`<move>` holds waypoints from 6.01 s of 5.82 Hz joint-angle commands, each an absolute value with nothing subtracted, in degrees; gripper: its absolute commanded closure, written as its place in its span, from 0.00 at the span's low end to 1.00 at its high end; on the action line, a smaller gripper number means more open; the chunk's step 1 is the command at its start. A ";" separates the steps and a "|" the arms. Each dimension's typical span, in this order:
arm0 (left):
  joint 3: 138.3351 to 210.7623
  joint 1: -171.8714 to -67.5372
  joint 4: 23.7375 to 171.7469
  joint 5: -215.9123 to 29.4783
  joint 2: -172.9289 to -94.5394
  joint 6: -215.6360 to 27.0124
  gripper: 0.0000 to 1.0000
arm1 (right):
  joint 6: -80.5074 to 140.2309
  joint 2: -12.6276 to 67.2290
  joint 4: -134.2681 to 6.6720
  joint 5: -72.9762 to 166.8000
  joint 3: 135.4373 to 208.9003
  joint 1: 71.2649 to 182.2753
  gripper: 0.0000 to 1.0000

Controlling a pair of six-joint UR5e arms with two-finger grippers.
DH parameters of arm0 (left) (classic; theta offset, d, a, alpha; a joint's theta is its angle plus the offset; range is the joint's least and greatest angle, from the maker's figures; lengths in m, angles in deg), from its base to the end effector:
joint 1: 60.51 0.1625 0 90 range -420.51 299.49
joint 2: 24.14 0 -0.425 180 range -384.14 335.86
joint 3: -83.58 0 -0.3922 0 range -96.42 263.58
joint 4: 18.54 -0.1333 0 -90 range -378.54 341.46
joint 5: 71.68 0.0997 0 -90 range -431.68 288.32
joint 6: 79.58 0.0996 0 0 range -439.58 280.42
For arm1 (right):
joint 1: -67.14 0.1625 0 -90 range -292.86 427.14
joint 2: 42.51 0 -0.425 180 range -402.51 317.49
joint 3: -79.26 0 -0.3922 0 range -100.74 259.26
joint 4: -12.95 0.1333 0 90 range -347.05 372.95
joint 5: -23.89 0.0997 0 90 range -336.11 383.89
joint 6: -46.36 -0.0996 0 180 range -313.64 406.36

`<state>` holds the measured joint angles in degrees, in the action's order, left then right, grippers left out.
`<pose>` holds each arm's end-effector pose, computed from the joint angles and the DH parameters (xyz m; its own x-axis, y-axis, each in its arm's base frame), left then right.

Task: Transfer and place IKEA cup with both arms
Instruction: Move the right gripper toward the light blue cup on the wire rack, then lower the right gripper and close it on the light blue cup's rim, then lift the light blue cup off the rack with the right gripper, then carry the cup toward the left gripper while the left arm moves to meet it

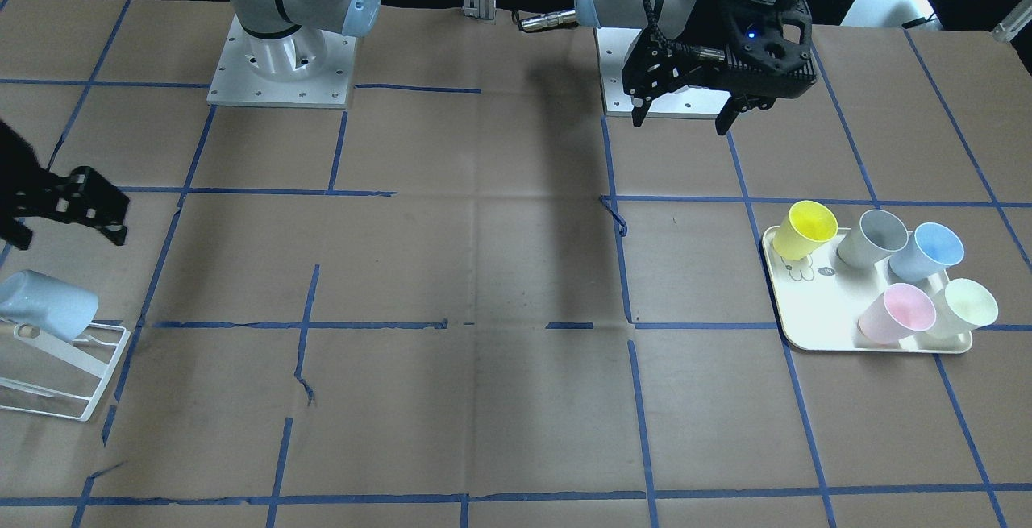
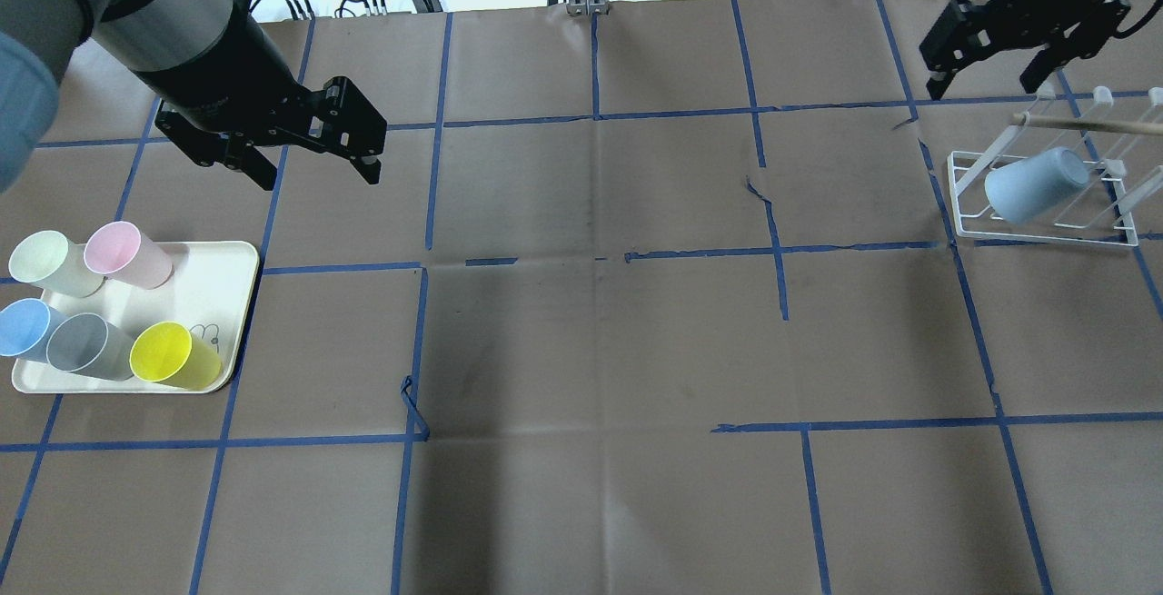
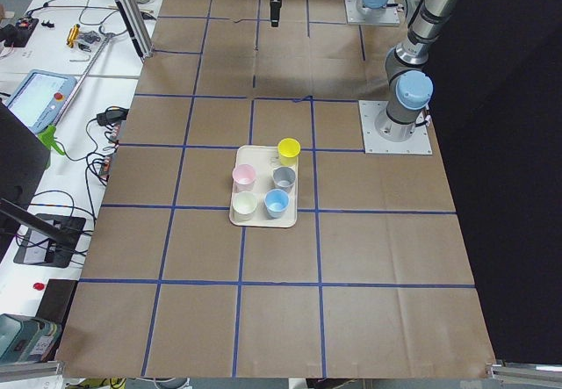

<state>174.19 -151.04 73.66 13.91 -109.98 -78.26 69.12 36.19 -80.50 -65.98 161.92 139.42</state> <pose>-0.1452 -0.4613 0.5137 -0.9965 0.0341 0.0763 0.0322 0.9992 -0.0253 -0.0473 -0.5868 0.4517 -0.9961 -0.0878 -0.0055 -0.0879 0.9961 0.0073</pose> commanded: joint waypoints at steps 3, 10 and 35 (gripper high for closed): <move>174.19 -151.04 73.66 13.83 -110.01 -78.26 0.01 | 86.87 29.93 -86.17 -66.02 162.49 128.23 0.00; 174.28 -151.04 73.66 14.01 -110.01 -78.26 0.01 | 88.02 27.63 -97.44 -65.32 173.65 128.22 0.00; 176.74 -140.31 94.03 -16.28 -107.63 -60.02 0.01 | 101.83 37.30 -34.34 10.57 174.88 150.32 0.65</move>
